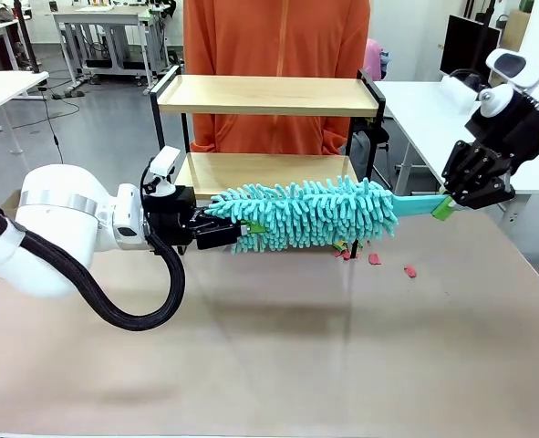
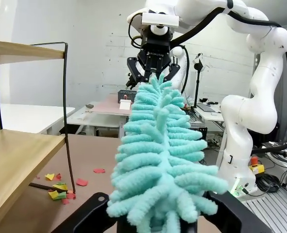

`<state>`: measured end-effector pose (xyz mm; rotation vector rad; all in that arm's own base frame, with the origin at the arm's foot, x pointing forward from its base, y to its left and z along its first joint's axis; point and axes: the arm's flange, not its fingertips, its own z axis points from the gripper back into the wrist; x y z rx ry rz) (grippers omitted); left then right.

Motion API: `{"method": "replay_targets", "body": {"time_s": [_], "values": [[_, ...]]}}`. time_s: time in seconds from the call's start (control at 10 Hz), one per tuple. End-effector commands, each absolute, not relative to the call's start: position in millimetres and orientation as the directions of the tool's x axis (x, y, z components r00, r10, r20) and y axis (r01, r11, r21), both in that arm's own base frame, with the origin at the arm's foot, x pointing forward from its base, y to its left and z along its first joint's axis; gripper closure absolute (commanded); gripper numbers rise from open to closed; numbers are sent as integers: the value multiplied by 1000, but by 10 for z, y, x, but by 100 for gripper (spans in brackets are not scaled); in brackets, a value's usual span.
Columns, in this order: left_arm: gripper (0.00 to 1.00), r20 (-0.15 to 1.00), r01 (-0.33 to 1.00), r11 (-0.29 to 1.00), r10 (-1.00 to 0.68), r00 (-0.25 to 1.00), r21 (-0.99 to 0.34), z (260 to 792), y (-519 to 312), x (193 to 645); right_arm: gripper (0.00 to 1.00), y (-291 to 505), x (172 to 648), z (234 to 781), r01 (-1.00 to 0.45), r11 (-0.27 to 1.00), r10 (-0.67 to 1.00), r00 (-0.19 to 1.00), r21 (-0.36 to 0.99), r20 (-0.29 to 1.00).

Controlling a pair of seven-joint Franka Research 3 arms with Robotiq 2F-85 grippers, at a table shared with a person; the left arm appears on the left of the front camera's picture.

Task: Clean the shelf.
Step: Hand the Duster back to the human.

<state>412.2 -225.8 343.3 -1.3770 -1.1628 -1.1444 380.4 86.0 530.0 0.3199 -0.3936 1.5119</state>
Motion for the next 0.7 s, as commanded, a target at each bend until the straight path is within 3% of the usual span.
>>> {"method": "replay_targets", "body": {"time_s": [0.0,0.4,0.5,0.6], "values": [[100,989,992,-97,109,97,-86,3433,-2233,4162,87,873,3807,5306,-999,14,887,-7,-42,462],[100,986,993,-104,147,74,-59,3425,-2216,4189,87,873,3807,5306,-999,14,887,-7,-42,462],[100,990,990,-104,99,104,-94,3426,-2252,4106,69,869,3802,5300,-999,36,898,16,-39,440],[100,990,990,-104,99,104,-94,3426,-2252,4106,28,839,3775,5363,-999,4,886,-14,-38,464]]}}
